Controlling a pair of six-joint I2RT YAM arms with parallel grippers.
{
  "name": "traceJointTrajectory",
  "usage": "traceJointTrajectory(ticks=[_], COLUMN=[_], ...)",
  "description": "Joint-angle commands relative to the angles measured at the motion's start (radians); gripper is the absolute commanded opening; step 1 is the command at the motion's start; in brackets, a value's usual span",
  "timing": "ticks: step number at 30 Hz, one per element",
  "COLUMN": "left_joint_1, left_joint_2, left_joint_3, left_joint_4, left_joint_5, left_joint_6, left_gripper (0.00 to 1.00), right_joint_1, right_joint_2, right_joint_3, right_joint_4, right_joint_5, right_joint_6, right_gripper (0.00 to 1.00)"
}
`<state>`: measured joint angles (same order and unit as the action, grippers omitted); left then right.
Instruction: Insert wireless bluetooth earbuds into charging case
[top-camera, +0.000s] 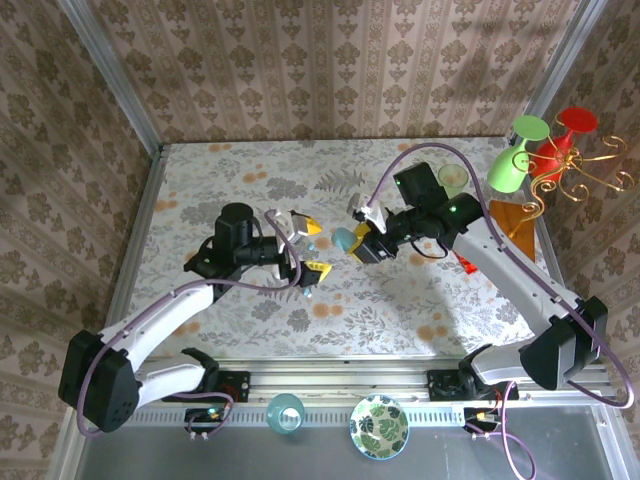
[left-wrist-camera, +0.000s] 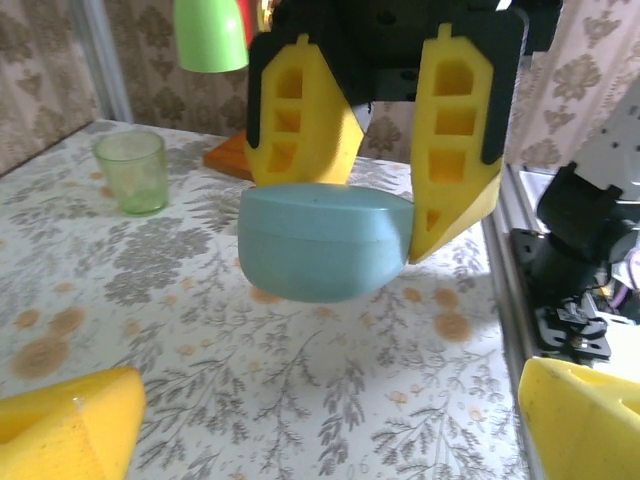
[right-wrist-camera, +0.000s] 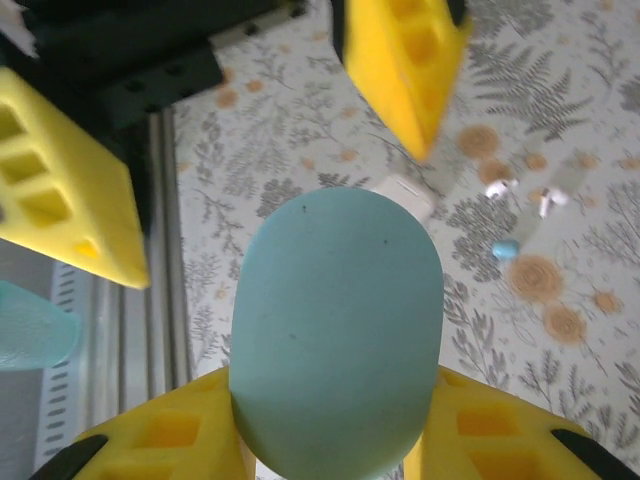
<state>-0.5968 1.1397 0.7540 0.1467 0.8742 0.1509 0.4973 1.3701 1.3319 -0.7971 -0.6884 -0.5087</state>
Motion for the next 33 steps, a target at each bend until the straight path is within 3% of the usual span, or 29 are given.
traceJointTrajectory(ticks=[1, 13, 26, 33], left_joint_1=[-0.015, -0.049, -0.057, -0.055], left_joint_2=[0.019, 0.051, 0.044, 0.052], left_joint_3=[0.053, 0.098, 0.096, 0.094], left_joint_4=[-0.033, -0.071, -0.059, -0.023], left_joint_5=[0.099, 0.232, 0.229, 0.225], left_joint_6=[0.017, -0.016, -0.037, -0.073], left_gripper=[0.94, 0.78, 0.56, 0.52], right_joint_1=[0.025, 0.082, 0.092, 0.093], right_joint_2=[0.001, 0.056, 0.076, 0.071], right_joint_3=[0.061, 0.150, 0.171, 0.159], right_joint_4=[-0.113, -0.197, -0.212, -0.196], right_joint_5=[-0.065, -0.028, -0.015, -0.004], right_joint_6=[-0.067, -0.122, -0.141, -0.142], right_gripper=[0.26, 0.24, 0.23, 0.24])
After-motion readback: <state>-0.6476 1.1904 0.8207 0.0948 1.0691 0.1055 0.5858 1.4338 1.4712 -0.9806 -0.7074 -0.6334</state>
